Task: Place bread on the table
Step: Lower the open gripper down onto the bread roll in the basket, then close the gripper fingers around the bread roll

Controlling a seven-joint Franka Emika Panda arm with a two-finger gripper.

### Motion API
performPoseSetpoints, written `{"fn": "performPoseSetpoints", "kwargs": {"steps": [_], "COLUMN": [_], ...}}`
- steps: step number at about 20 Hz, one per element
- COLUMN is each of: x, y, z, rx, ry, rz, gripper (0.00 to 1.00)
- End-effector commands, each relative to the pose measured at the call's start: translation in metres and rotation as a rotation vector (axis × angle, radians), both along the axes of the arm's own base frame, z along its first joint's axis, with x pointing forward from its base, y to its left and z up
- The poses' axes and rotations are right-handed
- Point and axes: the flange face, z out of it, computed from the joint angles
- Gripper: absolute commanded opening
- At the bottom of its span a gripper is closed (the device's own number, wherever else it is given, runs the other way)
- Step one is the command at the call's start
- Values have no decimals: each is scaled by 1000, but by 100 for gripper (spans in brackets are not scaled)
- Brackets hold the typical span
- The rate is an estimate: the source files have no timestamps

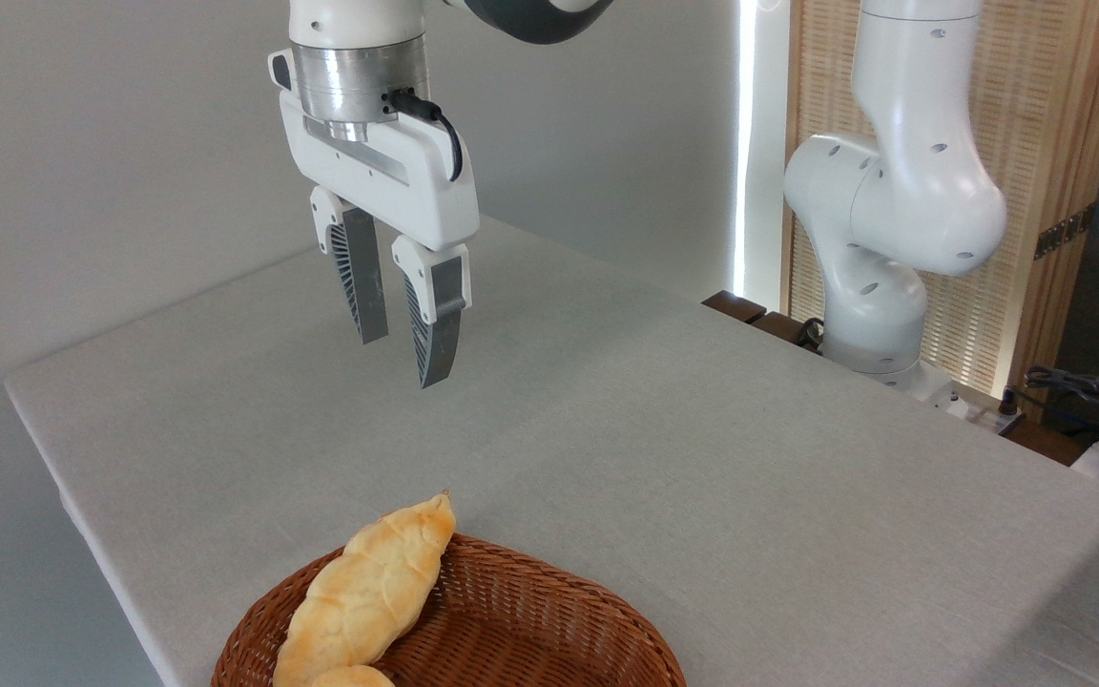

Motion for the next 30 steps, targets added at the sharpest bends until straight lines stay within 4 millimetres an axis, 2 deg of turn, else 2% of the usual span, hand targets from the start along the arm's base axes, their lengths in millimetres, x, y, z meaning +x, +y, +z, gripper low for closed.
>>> {"fn": "performPoseSetpoints", "kwargs": {"steps": [1,3,8,10,14,15,18,24,30], "x": [2,3,18,22,30,33,35,48,58], "y": [4,8,68,81,90,99,108,113,114], "z": [7,7,-9,-21,-33,-36,-43,-93,-120], "rx": [10,8,-9,-23,-129,-172,-243,-283,-254], "ry": [-9,-23,-134,-155,-163,-170,-187,-207,-194], "rz": [21,25,139,172,272,316,374,450,450], "gripper": [100,100,100,100,100,100,100,100,100]}}
